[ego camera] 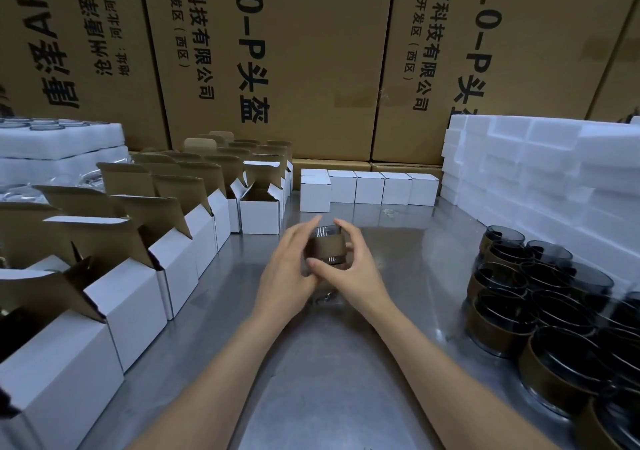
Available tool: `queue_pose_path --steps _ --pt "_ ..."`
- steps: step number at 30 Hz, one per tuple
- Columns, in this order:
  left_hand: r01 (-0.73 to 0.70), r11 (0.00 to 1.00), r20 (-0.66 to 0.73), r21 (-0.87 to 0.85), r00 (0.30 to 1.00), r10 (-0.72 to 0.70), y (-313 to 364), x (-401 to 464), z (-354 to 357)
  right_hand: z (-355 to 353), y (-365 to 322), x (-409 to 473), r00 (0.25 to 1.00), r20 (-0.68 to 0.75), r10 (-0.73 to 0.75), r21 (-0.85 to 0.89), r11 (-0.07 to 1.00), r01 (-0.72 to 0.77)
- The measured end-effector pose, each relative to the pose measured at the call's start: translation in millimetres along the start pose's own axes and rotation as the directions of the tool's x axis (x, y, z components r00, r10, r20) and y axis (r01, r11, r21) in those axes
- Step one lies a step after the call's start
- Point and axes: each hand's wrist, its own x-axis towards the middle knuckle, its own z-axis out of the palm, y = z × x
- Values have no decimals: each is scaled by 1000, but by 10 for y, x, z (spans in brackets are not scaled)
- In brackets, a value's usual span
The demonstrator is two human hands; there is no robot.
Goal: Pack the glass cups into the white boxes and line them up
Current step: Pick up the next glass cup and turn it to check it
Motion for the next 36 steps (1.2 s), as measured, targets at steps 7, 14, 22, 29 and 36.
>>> queue_pose_path --steps 7,14,22,29,36 --pt "77 992 -16 -103 997 -79 -20 2 14 -56 -74 33 964 169 204 301 921 -248" --pt "-65 996 -42 64 997 68 46 -30 22 0 -7 25 982 9 188 177 966 -187" --pt "19 999 -63 49 998 -16 39 -21 16 -56 -96 51 919 188 347 343 853 -393" --pt "-77 993 -26 89 996 80 81 -34 34 -22 -9 20 968 11 252 214 945 -248" --pt "10 1000 -2 23 1000 -9 37 -15 45 -56 -103 83 903 221 369 328 844 -425"
